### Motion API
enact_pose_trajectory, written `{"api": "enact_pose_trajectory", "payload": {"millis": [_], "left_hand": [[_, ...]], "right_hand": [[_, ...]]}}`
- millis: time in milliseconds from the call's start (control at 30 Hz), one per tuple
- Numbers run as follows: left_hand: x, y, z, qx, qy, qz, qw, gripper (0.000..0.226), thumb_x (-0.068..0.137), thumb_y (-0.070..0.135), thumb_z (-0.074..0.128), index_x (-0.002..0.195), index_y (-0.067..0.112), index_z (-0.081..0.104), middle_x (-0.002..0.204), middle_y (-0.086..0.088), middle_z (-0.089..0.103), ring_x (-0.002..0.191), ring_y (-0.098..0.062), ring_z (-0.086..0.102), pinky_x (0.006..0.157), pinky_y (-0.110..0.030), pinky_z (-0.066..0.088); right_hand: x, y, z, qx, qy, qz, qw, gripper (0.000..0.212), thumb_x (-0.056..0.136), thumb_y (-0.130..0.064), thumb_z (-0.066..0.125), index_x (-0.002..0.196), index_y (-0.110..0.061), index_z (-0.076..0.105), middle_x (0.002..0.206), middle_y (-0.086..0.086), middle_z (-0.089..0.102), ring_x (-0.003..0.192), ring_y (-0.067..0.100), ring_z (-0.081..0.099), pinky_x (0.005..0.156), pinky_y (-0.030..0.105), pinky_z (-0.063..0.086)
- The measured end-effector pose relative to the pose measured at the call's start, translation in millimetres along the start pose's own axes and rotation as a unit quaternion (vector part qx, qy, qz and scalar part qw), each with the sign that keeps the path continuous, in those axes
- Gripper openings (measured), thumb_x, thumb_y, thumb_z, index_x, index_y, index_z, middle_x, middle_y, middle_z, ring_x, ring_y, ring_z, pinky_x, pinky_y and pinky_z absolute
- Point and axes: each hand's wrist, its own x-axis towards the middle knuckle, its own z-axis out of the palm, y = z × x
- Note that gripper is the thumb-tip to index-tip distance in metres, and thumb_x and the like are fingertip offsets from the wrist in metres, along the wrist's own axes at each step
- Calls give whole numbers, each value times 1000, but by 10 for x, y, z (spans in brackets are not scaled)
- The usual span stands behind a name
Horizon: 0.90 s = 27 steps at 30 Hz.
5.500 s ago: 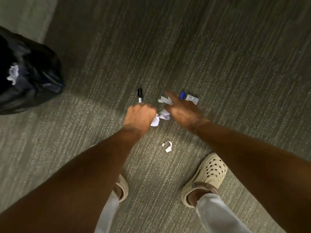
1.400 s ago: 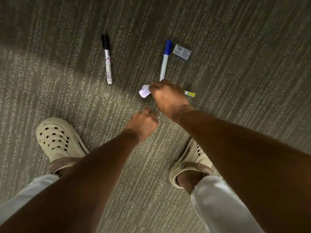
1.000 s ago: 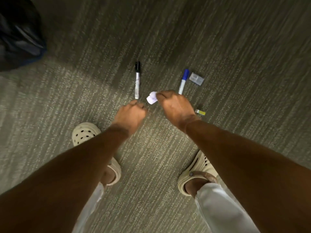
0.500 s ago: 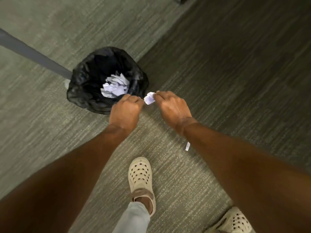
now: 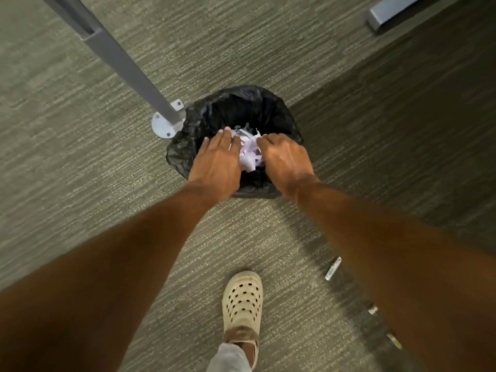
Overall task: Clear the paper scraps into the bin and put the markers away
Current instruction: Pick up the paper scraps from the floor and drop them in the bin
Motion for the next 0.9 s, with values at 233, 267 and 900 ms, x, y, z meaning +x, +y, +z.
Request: {"api": "enact_pose_trajectory", "payload": {"millis": [233, 267, 900], "left_hand": [[-40, -77, 109, 55, -17, -5, 998, 97, 84, 62, 45, 150, 2, 7, 157, -22, 8, 146, -32, 7, 119, -45, 9], [-46, -69, 114, 55, -16, -6, 998, 99, 83, 61, 47, 150, 2, 6, 158, -22, 7, 146, -32, 6, 119, -45, 8], [-996, 1799, 778, 84, -59, 205, 973, 89, 86, 48, 47, 150, 6, 2, 158, -19, 4, 146, -31, 4, 119, -44, 7]], "right_hand": [[105, -112, 201, 42, -31, 26, 998, 38, 88, -3, 53, 126, -3, 51, 130, 19, 54, 123, 35, 50, 87, 44, 50], [110, -143, 238, 30, -53, 28, 998, 47, 90, -11, 55, 135, -4, 43, 142, 21, 45, 134, 35, 40, 100, 43, 45], [-2579, 723, 874, 28, -109, 193, 975, 88, 82, -33, 56, 151, -4, 9, 157, 24, 17, 145, 36, 18, 120, 47, 14]]}}
